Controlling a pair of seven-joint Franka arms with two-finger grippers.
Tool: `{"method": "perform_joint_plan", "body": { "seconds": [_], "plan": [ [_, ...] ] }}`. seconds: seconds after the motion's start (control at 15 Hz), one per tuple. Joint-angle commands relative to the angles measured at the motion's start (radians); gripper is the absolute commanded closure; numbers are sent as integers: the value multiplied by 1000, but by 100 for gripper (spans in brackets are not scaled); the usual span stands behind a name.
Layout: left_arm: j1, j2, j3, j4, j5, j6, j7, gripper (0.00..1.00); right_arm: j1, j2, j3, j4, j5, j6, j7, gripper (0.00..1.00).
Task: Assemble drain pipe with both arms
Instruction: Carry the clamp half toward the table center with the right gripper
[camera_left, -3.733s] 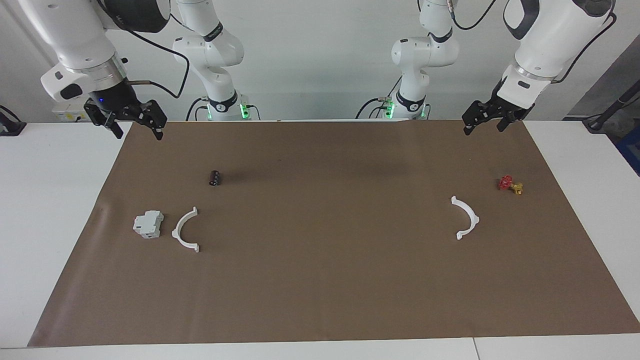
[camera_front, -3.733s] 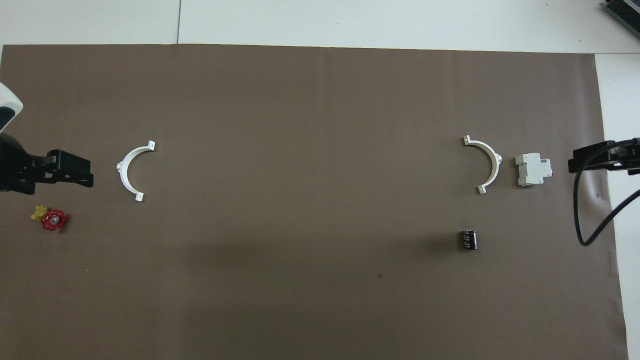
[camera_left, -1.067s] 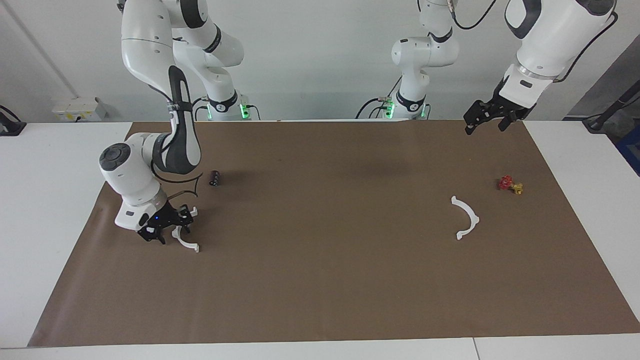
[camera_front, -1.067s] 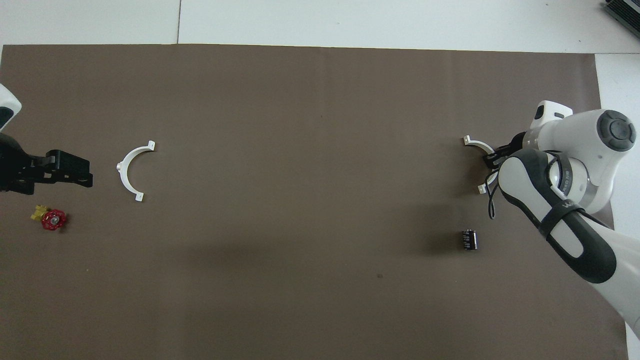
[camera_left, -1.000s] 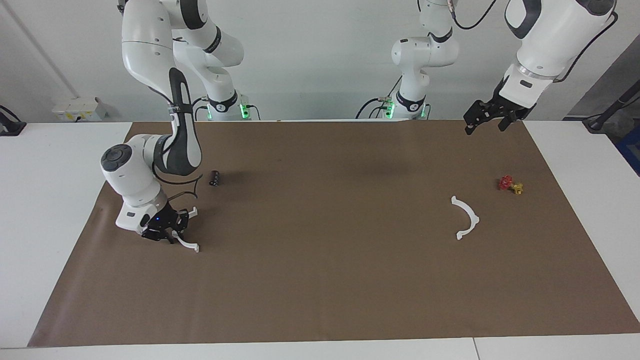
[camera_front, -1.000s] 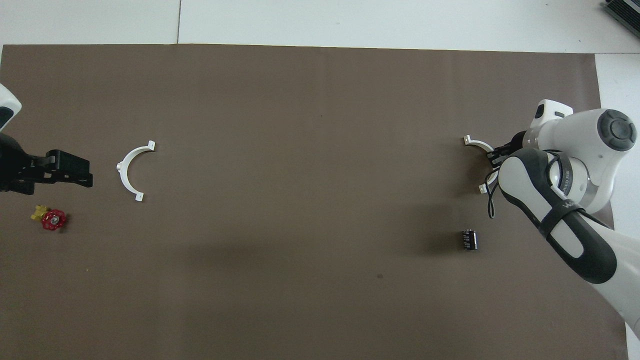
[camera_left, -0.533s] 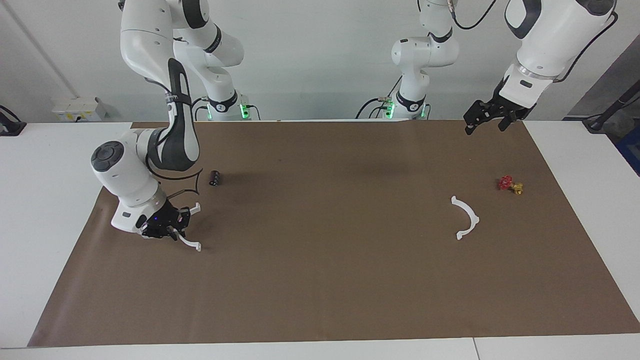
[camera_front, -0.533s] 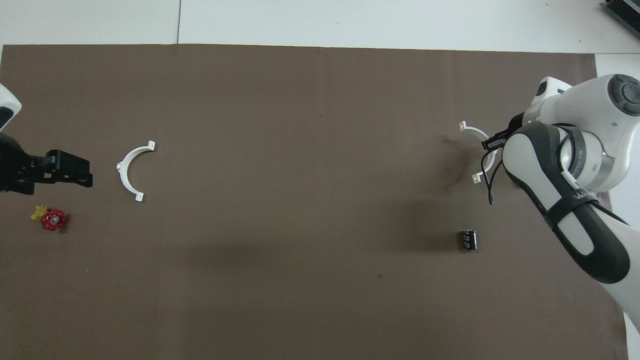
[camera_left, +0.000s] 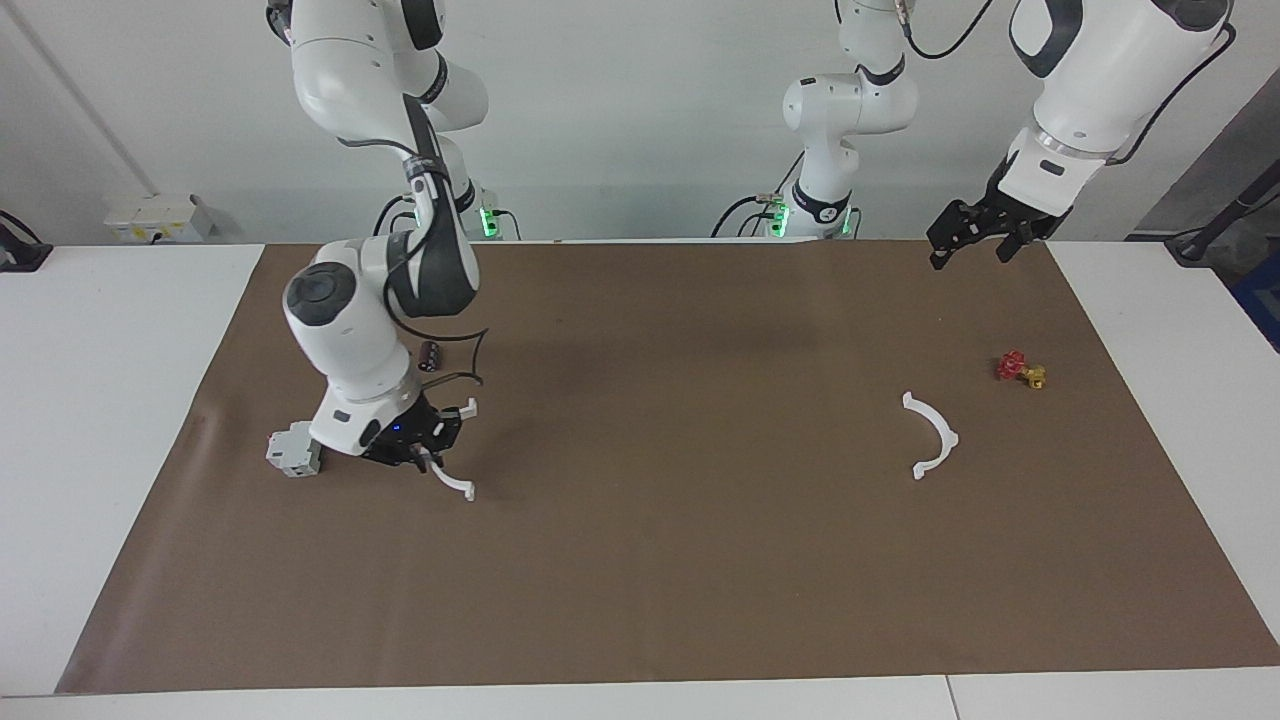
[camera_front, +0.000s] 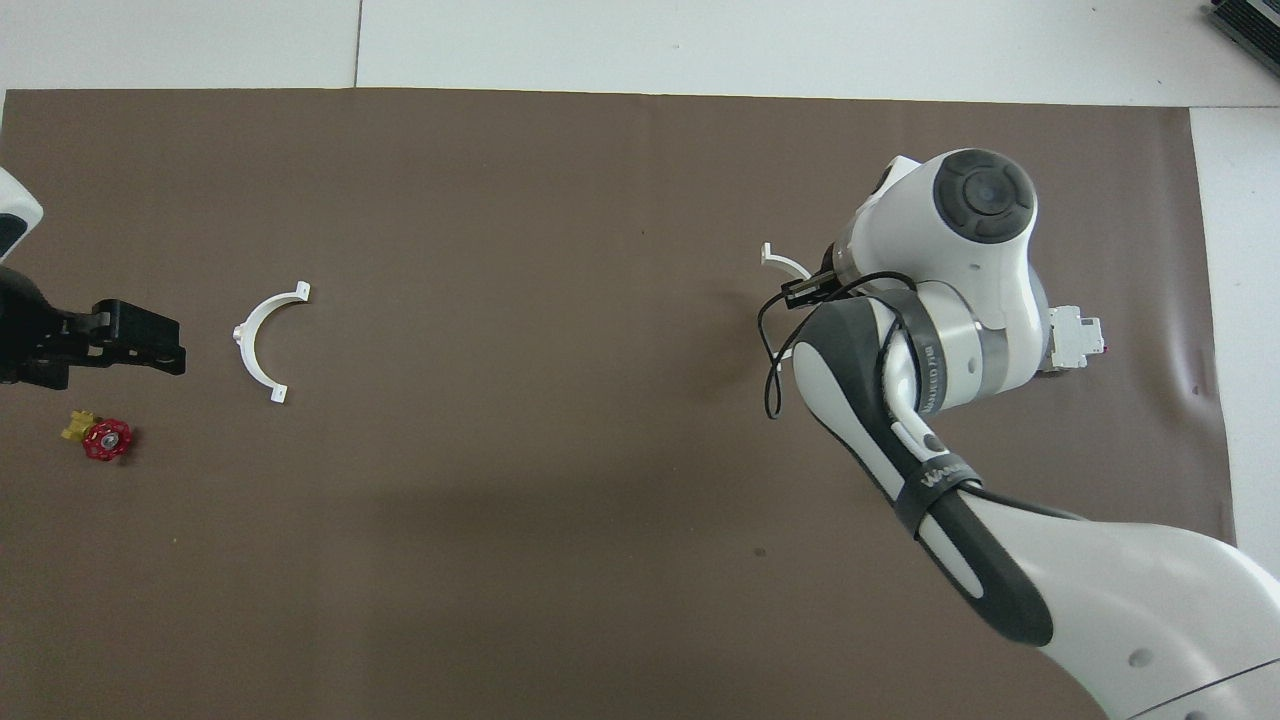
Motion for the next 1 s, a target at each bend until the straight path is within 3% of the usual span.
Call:
{"method": "perform_joint_plan", "body": {
  "seconds": [0.0,0.33,0.93],
  "plan": [
    [4,-18,0,-13,-7,4,-12,0,54,25,0,-4,-14,59,52,100],
    [4,-18,0,-13,-7,4,-12,0,141,84,0,-7,-16,145,166,100],
    [4,-18,0,-13,-7,4,-12,0,204,117,-2,-11,-16,186,257,100]
  ]
}}
